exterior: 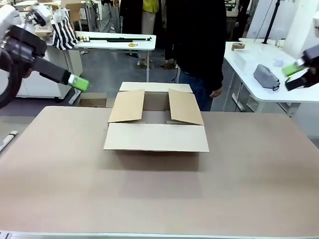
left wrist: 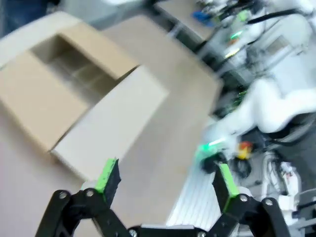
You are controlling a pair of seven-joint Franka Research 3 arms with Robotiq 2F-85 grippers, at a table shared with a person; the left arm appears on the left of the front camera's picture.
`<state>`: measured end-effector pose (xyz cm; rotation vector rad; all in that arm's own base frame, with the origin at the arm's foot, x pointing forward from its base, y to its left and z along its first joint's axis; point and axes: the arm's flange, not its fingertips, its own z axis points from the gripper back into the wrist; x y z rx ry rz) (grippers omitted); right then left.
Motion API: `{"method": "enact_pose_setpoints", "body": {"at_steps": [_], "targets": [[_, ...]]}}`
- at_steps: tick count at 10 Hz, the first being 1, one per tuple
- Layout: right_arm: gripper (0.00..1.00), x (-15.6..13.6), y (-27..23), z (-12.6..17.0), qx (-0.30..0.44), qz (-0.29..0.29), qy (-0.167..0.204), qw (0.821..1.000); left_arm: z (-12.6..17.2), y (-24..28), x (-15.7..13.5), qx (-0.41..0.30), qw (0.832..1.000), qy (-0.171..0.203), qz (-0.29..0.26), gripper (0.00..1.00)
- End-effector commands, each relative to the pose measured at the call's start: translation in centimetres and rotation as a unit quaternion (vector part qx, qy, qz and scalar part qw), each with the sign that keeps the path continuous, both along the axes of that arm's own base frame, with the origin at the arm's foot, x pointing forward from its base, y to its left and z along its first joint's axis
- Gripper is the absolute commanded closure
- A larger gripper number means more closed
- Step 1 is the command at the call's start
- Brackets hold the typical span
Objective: Pack the gift set into the box.
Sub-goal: Place both hands on the side flaps of the Package Box and spread them outward.
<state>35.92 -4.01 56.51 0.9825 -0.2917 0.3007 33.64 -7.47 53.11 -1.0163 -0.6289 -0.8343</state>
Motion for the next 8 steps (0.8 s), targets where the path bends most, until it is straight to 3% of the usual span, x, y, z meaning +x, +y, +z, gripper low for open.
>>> {"method": "enact_pose_setpoints", "body": {"at_steps": [1, 3, 4, 5, 6, 8], "targets": [[0.0, 1.8, -0.8, -1.7, 0.24, -0.115, 0.126, 0.956, -1.9, 1.5, 1.5, -0.186, 0.974, 0.114, -0.064, 0.0], [0.0, 2.1, -0.3, -2.9, 0.244, -0.115, 0.134, 0.954, -2.7, 3.2, 1.6, -0.251, 0.959, 0.117, -0.055, 0.0], [0.0, 2.4, 0.4, -3.2, 0.218, -0.121, 0.139, 0.958, -3.1, 3.7, 2.2, -0.228, 0.965, 0.13, 0.02, 0.0], [0.0, 2.3, -1.8, -3.0, 0.201, -0.07, 0.113, 0.971, -2.8, 3.5, 2.2, -0.173, 0.968, 0.17, 0.072, 0.0], [0.0, 2.3, -1.8, -3.0, 0.201, -0.07, 0.113, 0.971, -2.5, 4.4, 1.2, -0.265, 0.958, 0.105, -0.034, 0.0], [0.0, 2.3, -1.8, -3.0, 0.201, -0.07, 0.113, 0.971, -2.5, 4.4, 1.2, -0.265, 0.958, 0.105, -0.034, 0.0]]}}
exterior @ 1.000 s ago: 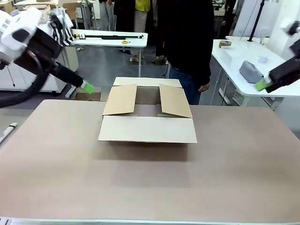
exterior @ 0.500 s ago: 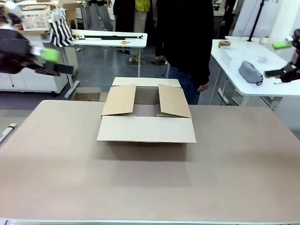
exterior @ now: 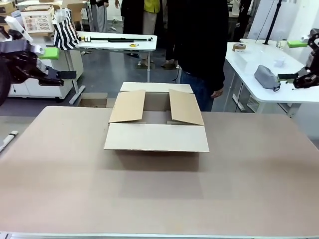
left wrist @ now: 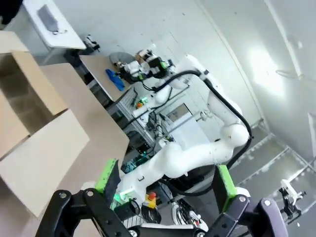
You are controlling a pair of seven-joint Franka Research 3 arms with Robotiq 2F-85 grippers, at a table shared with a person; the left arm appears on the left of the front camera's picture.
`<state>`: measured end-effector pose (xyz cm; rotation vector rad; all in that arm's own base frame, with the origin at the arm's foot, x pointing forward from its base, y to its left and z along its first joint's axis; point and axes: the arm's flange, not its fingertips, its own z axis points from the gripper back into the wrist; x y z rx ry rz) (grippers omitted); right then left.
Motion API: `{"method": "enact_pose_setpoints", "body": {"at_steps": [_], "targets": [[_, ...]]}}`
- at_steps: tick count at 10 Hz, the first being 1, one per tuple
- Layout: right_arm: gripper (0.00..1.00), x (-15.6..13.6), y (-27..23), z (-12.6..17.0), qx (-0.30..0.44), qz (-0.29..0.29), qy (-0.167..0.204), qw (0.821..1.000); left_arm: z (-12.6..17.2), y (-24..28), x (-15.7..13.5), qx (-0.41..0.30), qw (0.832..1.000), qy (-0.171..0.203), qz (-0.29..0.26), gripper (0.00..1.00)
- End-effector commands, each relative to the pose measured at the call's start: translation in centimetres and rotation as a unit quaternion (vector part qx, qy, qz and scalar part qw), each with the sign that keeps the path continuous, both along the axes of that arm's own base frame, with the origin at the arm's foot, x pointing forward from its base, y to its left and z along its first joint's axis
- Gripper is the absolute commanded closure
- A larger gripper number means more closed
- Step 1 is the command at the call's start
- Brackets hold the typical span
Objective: Pack the gift set into the box.
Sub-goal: Place both hands on the side flaps of the Package Box and spread them outward.
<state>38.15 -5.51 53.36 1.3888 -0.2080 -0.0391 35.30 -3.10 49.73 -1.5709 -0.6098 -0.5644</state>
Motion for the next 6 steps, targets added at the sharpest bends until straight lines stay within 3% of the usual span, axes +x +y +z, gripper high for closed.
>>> {"method": "enact_pose_setpoints", "body": {"at_steps": [1, 4, 6], "targets": [[0.0, 0.0, -0.3, 0.1, -0.008, 0.01, -0.013, 1.0, 0.9, 0.1, -0.5, -0.018, 0.999, -0.027, -0.008, 0.0], [0.0, 0.0, -0.3, 0.1, -0.008, 0.01, -0.013, 1.0, 1.1, 0.0, -0.8, -0.005, 1.0, -0.013, -0.012, 0.0], [0.0, 0.0, -0.3, 0.1, -0.008, 0.01, -0.013, 1.0, 4.1, -3.5, 1.1, 0.064, 0.99, 0.122, 0.026, 0.0]]}}
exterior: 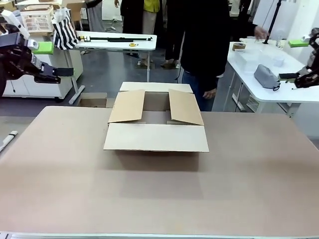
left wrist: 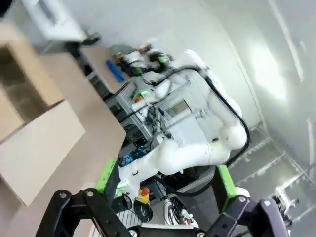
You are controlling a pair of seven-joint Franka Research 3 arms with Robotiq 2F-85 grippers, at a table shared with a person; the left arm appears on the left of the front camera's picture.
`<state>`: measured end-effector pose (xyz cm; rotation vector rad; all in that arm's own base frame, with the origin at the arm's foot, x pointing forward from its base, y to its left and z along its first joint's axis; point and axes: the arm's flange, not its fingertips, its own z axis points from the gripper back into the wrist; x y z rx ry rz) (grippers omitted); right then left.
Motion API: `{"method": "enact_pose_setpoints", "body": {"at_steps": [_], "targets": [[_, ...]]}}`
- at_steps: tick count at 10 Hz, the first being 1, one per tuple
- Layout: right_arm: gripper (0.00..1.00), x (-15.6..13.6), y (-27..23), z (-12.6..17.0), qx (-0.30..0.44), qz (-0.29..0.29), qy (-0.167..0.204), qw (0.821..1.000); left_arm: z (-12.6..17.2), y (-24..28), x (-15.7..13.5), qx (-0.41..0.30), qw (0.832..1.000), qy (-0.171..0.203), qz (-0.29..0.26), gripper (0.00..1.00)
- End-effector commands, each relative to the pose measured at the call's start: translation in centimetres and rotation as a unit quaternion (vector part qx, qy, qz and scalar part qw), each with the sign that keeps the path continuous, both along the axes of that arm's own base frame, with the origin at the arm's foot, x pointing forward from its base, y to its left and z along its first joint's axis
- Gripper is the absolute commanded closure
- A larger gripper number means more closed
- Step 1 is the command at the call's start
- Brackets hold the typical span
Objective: Pack the gift set into the box.
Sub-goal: Place both hands on the side flaps of the Package Box and spread them outward.
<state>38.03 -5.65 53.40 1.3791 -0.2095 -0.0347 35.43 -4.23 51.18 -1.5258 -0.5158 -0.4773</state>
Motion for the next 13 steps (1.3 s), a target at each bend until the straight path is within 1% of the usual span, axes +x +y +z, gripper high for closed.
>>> {"method": "enact_pose_setpoints", "body": {"at_steps": [1, 2, 3, 4, 5, 6, 7, 8, 9, 10, 11, 13], "targets": [[0.0, 0.1, -0.2, 0.1, -0.003, 0.009, -0.011, 1.0, 4.3, -5.1, 3.2, 0.125, 0.982, 0.108, 0.095, 0.0], [0.0, 0.1, -0.2, 0.1, -0.003, 0.009, -0.011, 1.0, 5.7, -7.9, 6.2, 0.188, 0.97, 0.131, 0.085, 0.0], [0.0, 0.1, -0.2, 0.1, -0.003, 0.009, -0.011, 1.0, 6.8, -11.2, 9.3, 0.259, 0.948, 0.167, 0.083, 0.0], [0.0, 0.1, -0.2, 0.1, -0.003, 0.009, -0.011, 1.0, 7.3, -13.8, 11.5, 0.31, 0.93, 0.172, 0.094, 0.0], [0.0, 0.1, -0.2, 0.1, -0.003, 0.009, -0.011, 1.0, 7.5, -16.4, 13.3, 0.355, 0.911, 0.174, 0.116, 0.0], [0.0, 0.1, -0.2, 0.1, -0.003, 0.009, -0.011, 1.0, 7.4, -18.9, 14.5, 0.411, 0.888, 0.179, 0.101, 0.0], [0.0, 0.1, -0.2, 0.1, -0.003, 0.009, -0.011, 1.0, 6.9, -21.0, 15.1, 0.476, 0.861, 0.139, 0.115, 0.0], [0.0, 0.1, -0.2, 0.1, -0.003, 0.009, -0.011, 1.0, 6.0, -22.8, 15.2, 0.519, 0.84, 0.1, 0.125, 0.0], [0.0, 0.1, -0.2, 0.1, -0.003, 0.009, -0.011, 1.0, 4.7, -23.7, 15.1, 0.557, 0.817, 0.088, 0.124, 0.0], [0.0, 0.1, -0.2, 0.1, -0.003, 0.009, -0.011, 1.0, 4.6, -23.3, 14.4, 0.5, 0.858, 0.098, 0.072, 0.0], [0.0, 0.1, -0.2, 0.1, -0.003, 0.009, -0.011, 1.0, 3.7, -23.2, 14.7, 0.519, 0.839, 0.105, 0.125, 0.0], [0.0, 0.1, -0.2, 0.1, -0.003, 0.009, -0.011, 1.0, 3.7, -23.2, 14.7, 0.519, 0.839, 0.105, 0.125, 0.0]]}}
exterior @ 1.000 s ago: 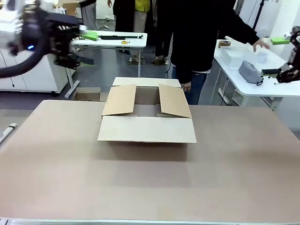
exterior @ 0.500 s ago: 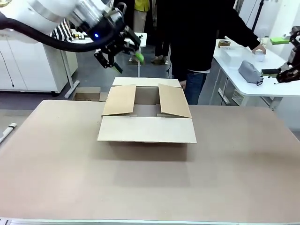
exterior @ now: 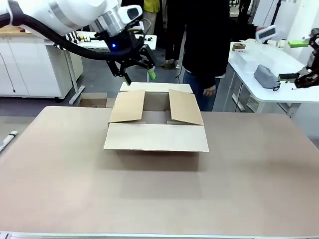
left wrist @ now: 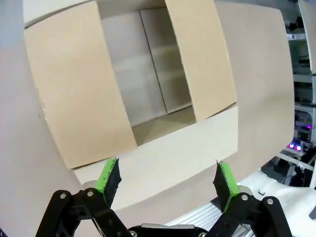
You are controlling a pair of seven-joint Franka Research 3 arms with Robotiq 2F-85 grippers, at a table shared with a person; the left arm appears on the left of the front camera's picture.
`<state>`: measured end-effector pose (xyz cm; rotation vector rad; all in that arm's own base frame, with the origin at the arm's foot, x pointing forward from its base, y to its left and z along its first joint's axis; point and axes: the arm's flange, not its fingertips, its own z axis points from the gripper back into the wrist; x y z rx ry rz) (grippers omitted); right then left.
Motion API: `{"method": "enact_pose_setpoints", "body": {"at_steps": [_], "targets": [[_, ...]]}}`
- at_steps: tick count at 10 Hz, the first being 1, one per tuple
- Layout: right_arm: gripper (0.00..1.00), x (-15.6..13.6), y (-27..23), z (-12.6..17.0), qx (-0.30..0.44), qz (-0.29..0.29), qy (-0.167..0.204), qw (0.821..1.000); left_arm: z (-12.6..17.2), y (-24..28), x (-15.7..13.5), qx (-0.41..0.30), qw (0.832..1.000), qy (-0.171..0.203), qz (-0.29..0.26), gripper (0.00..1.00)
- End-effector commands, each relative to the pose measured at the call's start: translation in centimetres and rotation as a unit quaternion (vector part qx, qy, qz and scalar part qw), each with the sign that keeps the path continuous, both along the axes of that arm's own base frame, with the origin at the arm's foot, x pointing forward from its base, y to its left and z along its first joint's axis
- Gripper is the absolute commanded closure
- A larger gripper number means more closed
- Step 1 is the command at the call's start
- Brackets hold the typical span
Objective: Pack the gift set into the box.
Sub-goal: Place both hands on the side flaps of the Package Box and spread them outward.
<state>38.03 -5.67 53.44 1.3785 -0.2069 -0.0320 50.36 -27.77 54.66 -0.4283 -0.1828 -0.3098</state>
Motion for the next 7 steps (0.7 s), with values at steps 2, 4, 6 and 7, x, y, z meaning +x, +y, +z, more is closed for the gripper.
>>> {"method": "enact_pose_setpoints", "body": {"at_steps": [2, 4, 6, 7], "targets": [[0.0, 0.1, -0.1, 0.1, -0.003, 0.007, -0.011, 1.0, -0.1, -1.8, 0.5, 0.013, 0.998, 0.027, 0.057, 0.0], [0.0, 0.1, -0.1, 0.1, -0.003, 0.007, -0.011, 1.0, -2.0, -7.6, 3.5, 0.132, 0.977, 0.036, 0.16, 0.0], [0.0, 0.1, -0.1, 0.1, -0.003, 0.007, -0.011, 1.0, -4.3, -11.3, 6.5, 0.196, 0.963, 0.044, 0.178, 0.0], [0.0, 0.1, -0.1, 0.1, -0.003, 0.007, -0.011, 1.0, -5.6, -12.5, 7.6, 0.219, 0.953, 0.043, 0.205, 0.0]]}}
